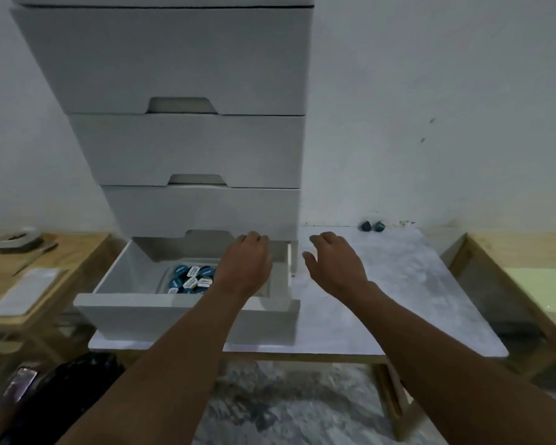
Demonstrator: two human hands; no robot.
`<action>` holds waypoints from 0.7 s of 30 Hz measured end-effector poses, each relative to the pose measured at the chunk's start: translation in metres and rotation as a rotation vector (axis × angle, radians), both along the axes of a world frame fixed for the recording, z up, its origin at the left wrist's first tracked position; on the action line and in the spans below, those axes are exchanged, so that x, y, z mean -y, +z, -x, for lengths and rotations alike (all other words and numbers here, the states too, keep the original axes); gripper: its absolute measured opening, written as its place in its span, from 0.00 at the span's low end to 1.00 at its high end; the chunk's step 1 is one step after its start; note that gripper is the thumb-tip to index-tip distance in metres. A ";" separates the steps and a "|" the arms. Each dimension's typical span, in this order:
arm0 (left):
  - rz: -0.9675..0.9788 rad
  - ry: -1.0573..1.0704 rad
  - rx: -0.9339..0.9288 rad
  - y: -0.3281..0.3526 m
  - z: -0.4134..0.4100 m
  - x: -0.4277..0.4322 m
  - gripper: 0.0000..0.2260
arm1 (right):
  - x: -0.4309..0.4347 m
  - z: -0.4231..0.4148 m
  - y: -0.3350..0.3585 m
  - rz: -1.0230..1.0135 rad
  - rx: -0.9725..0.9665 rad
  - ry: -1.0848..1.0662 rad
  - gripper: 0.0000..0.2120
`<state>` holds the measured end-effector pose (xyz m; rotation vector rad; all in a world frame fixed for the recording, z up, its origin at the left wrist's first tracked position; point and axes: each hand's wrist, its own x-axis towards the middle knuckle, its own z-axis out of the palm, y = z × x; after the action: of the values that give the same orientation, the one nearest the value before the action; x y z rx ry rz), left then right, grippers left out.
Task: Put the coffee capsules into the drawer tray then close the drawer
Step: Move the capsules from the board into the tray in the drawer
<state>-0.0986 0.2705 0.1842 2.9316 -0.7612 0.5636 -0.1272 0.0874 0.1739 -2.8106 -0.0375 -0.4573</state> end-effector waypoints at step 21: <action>0.128 -0.042 0.063 -0.016 -0.082 0.320 0.10 | 0.321 -0.064 0.008 0.050 -0.057 -0.058 0.14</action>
<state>-0.0166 -0.0495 0.1686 2.7866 -0.7612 0.6776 -0.0631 -0.2332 0.1820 -2.8783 0.0452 -0.3949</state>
